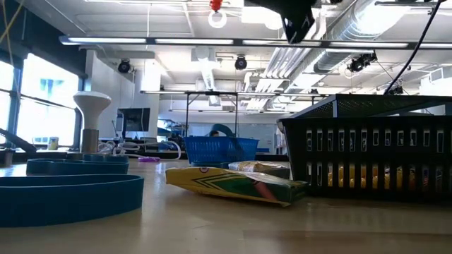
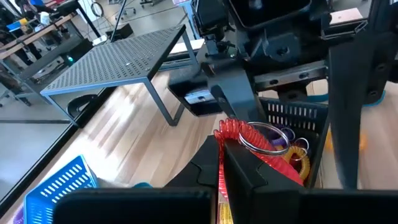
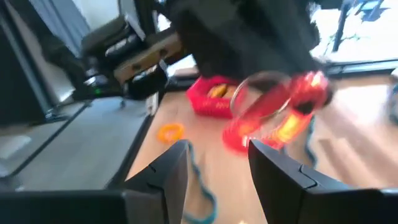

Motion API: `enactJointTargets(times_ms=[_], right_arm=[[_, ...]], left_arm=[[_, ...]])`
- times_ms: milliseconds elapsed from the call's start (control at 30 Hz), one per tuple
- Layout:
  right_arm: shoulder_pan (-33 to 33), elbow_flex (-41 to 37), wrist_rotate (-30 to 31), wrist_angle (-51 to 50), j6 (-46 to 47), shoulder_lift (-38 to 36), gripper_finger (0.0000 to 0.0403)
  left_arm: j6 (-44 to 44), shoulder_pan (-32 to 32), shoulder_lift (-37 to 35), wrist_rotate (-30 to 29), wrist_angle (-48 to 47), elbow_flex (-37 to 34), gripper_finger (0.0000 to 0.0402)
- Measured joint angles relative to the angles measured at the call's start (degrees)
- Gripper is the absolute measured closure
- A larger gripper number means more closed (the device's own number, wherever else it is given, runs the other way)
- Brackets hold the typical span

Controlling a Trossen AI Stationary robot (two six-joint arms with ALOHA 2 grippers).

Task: Pick & Place Office Desk Supplies
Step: Put the orange wrist coil keychain into the black bin

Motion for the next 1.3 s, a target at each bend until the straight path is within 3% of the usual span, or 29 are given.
enactJointTargets(times_ms=[633,767,933,1133,1300], right_arm=[[-1.9,0.0,0.5,3.2,-1.5,-0.1,0.025],[-1.9,0.0,0.5,3.2,-1.6,-0.1,0.029],[-1.9,0.0,0.5,3.2,-1.8,-0.1,0.0383],[-1.5,0.0,0.8,2.3,-1.5,-0.1,0.0393],[-0.3,0.0,0.9,0.2,-0.9,-0.1,0.0395]], left_arm=[[2.8,2.2,0.0,2.4,1.2,0.0,0.0401],[3.6,2.2,0.0,2.6,1.4,0.0,0.0401],[4.0,2.0,0.0,2.6,1.4,0.0,0.0401],[10.1,1.1,0.0,3.2,1.4,0.0,0.0392],[16.6,0.7,0.0,4.8,1.5,0.0,0.0349]])
